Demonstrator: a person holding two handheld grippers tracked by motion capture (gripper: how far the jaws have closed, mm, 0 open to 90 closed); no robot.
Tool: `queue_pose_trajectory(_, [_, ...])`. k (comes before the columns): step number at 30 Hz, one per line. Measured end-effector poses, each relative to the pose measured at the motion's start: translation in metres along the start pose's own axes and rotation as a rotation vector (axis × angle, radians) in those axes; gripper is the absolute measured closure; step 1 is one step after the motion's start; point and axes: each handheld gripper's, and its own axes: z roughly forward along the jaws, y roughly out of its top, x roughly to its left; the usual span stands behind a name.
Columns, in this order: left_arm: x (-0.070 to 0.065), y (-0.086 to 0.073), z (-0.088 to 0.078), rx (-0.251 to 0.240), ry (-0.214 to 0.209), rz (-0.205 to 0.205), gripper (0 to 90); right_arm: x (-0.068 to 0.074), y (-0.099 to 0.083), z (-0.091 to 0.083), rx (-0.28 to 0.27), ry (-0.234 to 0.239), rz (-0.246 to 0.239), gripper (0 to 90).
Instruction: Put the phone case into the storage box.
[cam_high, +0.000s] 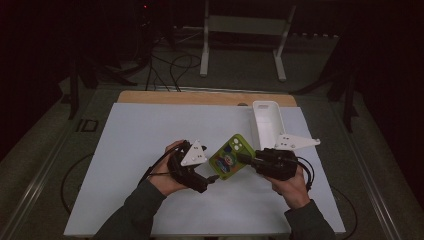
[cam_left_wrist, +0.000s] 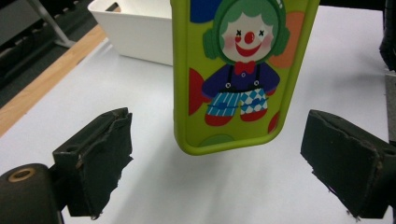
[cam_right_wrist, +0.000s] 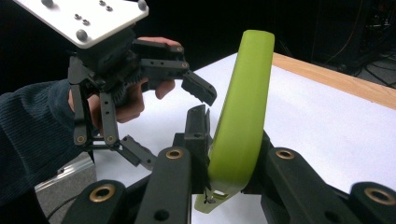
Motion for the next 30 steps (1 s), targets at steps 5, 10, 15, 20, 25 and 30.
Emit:
queue_pose_trajectory(5, [0.0015, -0.0001, 0.0007, -0.005, -0.023, -0.014, 11.4, 0.0005, 0.0013, -0.0009, 0.005, 0.007, -0.007, 77.9])
queue_pose_trajectory(10, [0.0052, -0.0008, 0.0008, -0.012, -0.046, -0.037, 12.3, 0.0012, 0.0039, -0.0035, 0.006, 0.018, -0.016, 77.9])
queue_pose_trajectory(15, [0.0073, -0.0012, 0.0015, -0.018, -0.063, -0.052, 15.4, 0.0022, 0.0056, -0.0050, 0.005, 0.032, -0.026, 77.9])
queue_pose_trajectory(20, [0.0087, -0.0015, 0.0024, -0.016, -0.071, -0.054, 17.2, 0.0033, 0.0071, -0.0059, 0.006, 0.046, -0.039, 77.9])
queue_pose_trajectory(25, [0.0089, -0.0017, 0.0029, -0.024, -0.094, -0.054, 20.0, 0.0052, 0.0086, -0.0059, 0.003, 0.070, -0.058, 77.9])
queue_pose_trajectory(30, [0.0090, -0.0017, 0.0033, -0.030, -0.129, -0.050, 23.2, 0.0076, 0.0088, -0.0039, 0.014, 0.092, -0.080, 77.9])
